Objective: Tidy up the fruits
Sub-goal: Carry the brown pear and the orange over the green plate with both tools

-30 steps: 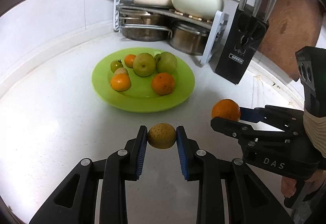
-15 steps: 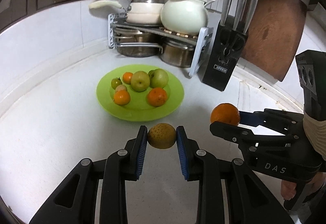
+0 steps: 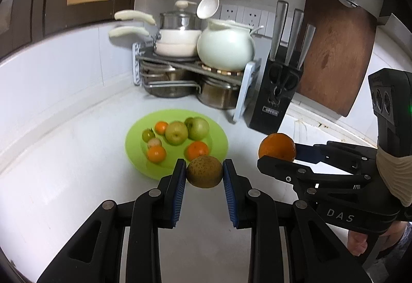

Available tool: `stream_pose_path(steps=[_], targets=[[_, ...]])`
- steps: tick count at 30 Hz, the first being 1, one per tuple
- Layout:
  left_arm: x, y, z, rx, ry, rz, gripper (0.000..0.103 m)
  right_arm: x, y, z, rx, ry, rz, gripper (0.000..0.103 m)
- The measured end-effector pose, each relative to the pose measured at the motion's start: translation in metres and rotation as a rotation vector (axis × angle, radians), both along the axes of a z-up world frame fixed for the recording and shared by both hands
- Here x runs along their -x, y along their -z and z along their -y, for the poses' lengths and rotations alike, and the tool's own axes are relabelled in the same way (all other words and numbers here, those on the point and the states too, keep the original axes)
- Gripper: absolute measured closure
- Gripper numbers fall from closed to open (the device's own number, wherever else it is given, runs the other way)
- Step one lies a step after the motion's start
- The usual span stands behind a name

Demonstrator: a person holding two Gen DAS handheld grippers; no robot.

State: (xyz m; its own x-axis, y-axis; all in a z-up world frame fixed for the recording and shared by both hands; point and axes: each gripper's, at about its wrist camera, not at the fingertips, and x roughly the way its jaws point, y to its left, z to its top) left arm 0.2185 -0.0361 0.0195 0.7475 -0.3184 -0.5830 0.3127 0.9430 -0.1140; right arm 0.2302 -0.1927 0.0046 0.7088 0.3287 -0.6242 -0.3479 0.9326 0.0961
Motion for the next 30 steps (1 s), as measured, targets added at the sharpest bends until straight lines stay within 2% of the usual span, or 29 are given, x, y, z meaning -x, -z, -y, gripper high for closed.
stream_pose_path(steps=[17, 30], targets=[[-0.037, -0.029, -0.013, -0.021, -0.016, 0.088, 0.074, -0.029, -0.032, -0.019, 0.017, -0.003, 0.092, 0.062], [-0.092, -0.022, -0.023, -0.045, -0.012, 0.049, 0.074, -0.080, -0.026, -0.034, 0.028, -0.012, 0.068, 0.062]])
